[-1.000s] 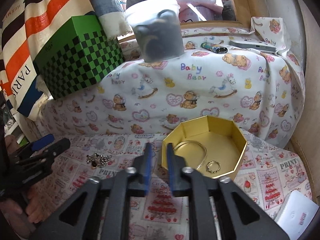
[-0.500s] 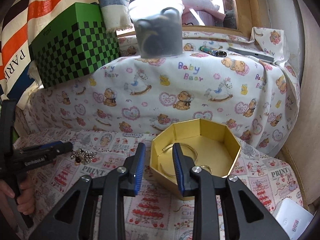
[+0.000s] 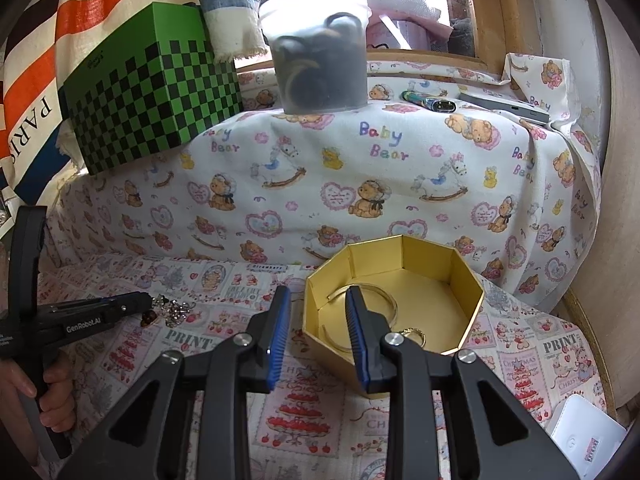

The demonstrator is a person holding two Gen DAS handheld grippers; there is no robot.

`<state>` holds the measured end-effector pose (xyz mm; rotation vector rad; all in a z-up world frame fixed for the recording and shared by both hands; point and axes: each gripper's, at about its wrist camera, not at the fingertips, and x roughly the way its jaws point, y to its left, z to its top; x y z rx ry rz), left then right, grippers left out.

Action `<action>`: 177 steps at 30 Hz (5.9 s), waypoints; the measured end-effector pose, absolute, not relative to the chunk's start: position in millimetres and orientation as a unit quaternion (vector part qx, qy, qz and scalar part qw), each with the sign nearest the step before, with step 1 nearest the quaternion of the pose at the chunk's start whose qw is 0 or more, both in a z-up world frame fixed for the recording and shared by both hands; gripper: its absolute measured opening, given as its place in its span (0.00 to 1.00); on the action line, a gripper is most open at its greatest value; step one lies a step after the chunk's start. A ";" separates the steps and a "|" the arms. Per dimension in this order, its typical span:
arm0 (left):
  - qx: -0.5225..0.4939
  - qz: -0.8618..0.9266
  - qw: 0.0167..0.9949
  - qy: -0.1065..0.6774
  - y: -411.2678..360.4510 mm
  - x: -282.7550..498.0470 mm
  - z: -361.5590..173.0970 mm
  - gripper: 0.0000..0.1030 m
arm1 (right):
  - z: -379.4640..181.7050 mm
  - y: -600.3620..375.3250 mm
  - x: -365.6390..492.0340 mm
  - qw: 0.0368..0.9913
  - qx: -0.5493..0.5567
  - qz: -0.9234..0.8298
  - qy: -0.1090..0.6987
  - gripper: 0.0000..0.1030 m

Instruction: Organize jewelry

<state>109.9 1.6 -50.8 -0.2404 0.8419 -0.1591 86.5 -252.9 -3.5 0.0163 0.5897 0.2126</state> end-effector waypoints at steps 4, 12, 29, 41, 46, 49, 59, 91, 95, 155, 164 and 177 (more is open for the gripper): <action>-0.124 -0.080 0.910 0.386 9.0 98.2 -33.6 0.00 | -1.1 -252.0 83.7 0.951 0.013 0.113 0.288 0.25; -0.095 -0.066 0.927 0.358 9.1 83.1 -8.9 0.04 | -1.8 -242.5 78.3 0.949 0.002 0.127 0.288 0.25; -0.099 -0.071 0.901 0.416 3.2 116.4 -47.6 0.01 | -5.3 -245.0 82.7 0.946 0.013 0.124 0.300 0.25; -0.092 -0.058 0.916 0.385 8.6 91.5 -17.9 0.03 | -6.5 -242.8 82.0 0.945 0.011 0.127 0.302 0.25; -0.079 -0.058 0.907 0.411 2.5 105.2 -37.1 0.11 | -6.4 -243.4 82.8 0.944 0.011 0.128 0.303 0.26; -0.083 -0.065 0.902 0.419 0.8 108.2 -43.1 0.12 | -6.2 -244.1 82.8 0.945 0.013 0.127 0.303 0.27; -0.050 -0.057 0.903 0.424 -15.4 107.7 -49.6 0.20 | -6.1 -243.9 82.9 0.944 0.014 0.126 0.303 0.27; -0.144 0.030 0.911 0.386 65.0 88.7 -17.4 0.14 | -26.9 -114.9 122.4 0.878 -0.009 0.227 0.422 0.22; -0.141 0.032 0.919 0.366 69.8 77.5 -3.9 0.14 | -33.7 -93.5 122.7 0.880 -0.040 0.216 0.422 0.18; -0.062 -0.190 0.898 0.392 -136.9 96.5 29.3 0.14 | 14.5 -339.9 104.3 0.909 0.174 0.084 0.368 0.07; -0.084 -0.208 0.886 0.405 -166.4 109.1 8.6 0.14 | 7.8 -349.6 110.1 0.902 0.181 0.074 0.386 0.07; -0.088 -0.208 0.889 0.398 -169.7 112.4 -2.5 0.14 | 4.5 -352.1 112.9 0.902 0.170 0.047 0.395 0.07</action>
